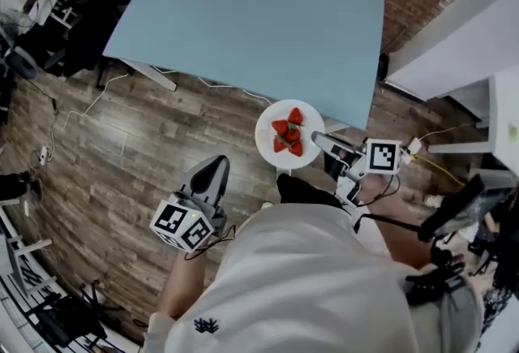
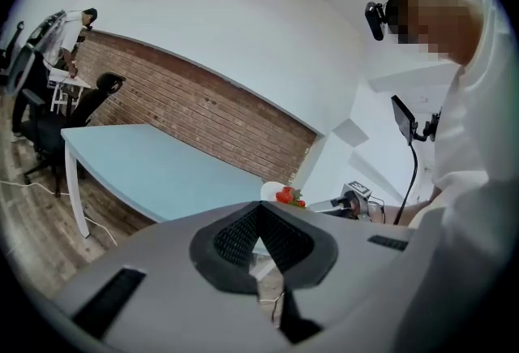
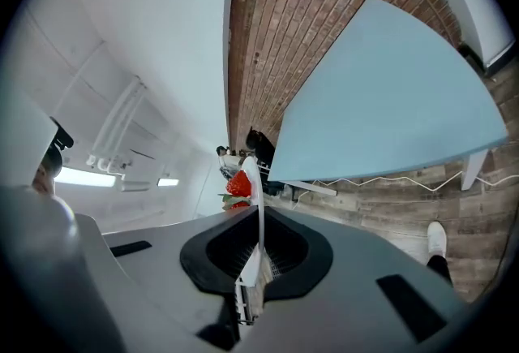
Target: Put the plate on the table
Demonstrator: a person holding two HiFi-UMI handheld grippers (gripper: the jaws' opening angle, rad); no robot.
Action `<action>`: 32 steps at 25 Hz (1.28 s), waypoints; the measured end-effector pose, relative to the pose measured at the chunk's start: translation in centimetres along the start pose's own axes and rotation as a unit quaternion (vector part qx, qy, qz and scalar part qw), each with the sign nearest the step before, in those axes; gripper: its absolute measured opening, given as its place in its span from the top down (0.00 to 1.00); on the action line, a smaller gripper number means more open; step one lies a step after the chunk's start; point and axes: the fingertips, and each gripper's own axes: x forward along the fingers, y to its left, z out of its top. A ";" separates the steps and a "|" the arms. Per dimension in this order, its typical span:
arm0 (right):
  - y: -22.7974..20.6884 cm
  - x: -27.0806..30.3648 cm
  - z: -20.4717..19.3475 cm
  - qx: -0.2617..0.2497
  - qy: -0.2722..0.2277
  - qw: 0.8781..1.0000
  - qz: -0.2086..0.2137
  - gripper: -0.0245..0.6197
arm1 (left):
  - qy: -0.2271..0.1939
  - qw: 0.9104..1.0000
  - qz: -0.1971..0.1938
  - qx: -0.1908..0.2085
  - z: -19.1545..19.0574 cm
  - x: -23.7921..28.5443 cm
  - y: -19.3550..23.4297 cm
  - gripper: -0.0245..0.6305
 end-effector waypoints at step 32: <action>-13.4 24.3 29.0 0.116 -0.121 0.983 -0.071 0.94 | 0.032 0.993 -0.103 0.050 20.3 20.8 21.1 0.96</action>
